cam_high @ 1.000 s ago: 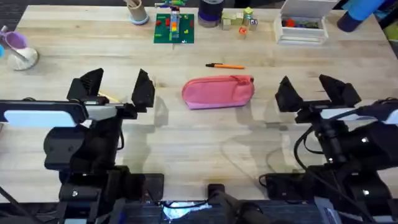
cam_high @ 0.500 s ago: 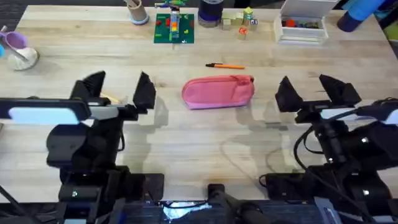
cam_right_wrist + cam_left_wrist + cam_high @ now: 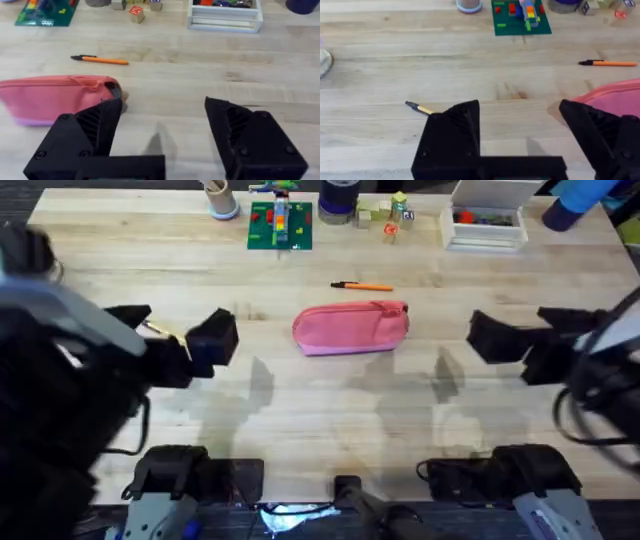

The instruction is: Unzip the bag, pick up the pens from the table one at a time and place them inside, then zip the bag closed.

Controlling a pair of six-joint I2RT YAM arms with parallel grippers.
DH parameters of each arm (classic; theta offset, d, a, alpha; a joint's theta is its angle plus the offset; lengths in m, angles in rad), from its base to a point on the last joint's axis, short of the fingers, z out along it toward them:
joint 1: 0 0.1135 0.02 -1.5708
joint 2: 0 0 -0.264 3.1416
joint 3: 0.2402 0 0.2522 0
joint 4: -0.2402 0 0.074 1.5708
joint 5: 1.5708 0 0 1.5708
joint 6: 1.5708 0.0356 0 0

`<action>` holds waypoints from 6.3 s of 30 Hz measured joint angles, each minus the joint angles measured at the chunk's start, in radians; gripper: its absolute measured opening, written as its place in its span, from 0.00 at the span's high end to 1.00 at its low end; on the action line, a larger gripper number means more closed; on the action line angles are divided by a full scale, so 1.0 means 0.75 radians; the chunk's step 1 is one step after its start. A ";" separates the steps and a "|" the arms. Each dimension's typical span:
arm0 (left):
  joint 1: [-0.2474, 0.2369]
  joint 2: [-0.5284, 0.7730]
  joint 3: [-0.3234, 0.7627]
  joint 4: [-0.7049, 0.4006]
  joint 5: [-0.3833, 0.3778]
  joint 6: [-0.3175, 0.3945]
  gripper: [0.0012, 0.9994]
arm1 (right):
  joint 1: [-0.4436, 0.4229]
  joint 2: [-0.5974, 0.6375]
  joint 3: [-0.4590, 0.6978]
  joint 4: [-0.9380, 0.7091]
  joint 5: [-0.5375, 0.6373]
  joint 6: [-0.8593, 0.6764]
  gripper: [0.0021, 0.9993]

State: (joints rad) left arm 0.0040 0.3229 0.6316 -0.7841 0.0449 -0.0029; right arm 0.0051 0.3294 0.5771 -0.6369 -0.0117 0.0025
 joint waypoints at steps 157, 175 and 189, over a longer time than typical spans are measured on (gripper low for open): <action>-0.192 1.890 0.722 -0.250 1.018 1.811 0.74 | 0.000 0.818 0.749 -0.430 -0.085 -0.066 0.00; -0.202 1.890 0.722 -0.249 1.007 1.810 0.96 | 0.000 0.817 0.749 -0.431 -0.085 -0.035 0.00; -0.202 1.890 0.722 -0.249 1.007 1.810 0.96 | 0.002 0.817 0.749 -0.437 -0.290 0.184 0.00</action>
State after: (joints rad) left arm -0.1474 1.7401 1.1728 -0.9710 0.8001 1.3548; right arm 0.0070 0.9424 1.1389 -0.9646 -0.2290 0.1401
